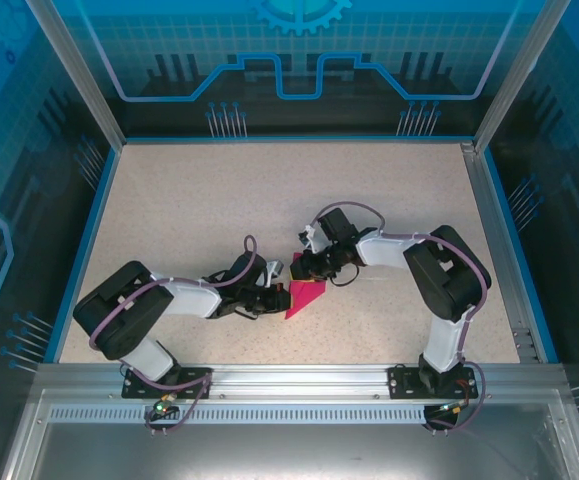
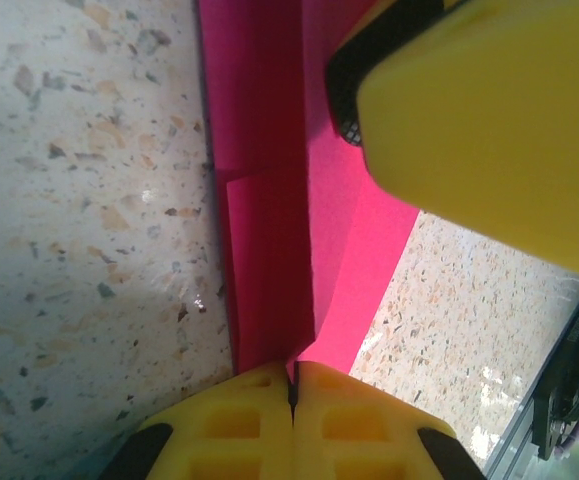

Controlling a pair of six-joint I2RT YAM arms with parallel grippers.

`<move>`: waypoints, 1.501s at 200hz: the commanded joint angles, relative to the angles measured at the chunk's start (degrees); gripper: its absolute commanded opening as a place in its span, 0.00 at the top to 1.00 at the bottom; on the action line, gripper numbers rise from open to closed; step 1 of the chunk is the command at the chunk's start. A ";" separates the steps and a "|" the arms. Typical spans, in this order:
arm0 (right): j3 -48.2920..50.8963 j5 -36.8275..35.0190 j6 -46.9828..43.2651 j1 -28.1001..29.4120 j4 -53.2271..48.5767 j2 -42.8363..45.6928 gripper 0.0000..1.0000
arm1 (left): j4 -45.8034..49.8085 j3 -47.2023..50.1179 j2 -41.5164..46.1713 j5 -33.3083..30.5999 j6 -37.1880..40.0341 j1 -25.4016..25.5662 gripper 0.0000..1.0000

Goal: Fold a paper plane with a square sheet of paper (pick it up from the middle)
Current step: Fourth fold the wing at the center of the table.

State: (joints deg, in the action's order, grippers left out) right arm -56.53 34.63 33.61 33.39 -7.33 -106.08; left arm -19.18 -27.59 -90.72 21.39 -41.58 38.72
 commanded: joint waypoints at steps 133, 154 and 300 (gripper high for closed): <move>-2.23 -4.45 -1.20 -0.78 -2.49 -4.75 0.77 | 2.96 0.26 -1.66 4.00 1.33 -0.73 0.92; -2.36 -3.98 -1.60 -0.78 -2.76 -4.50 0.76 | 2.65 0.60 -1.65 3.82 1.18 -0.67 0.94; -1.45 -2.29 -1.18 -1.92 -1.65 -0.02 0.69 | 2.66 1.31 -3.33 1.40 -1.70 -0.66 1.00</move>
State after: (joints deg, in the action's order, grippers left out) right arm -58.17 31.92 32.77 32.16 -8.49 -107.18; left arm -19.44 -28.12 -91.85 23.73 -42.11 38.02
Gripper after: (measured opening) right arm 0.302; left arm 0.062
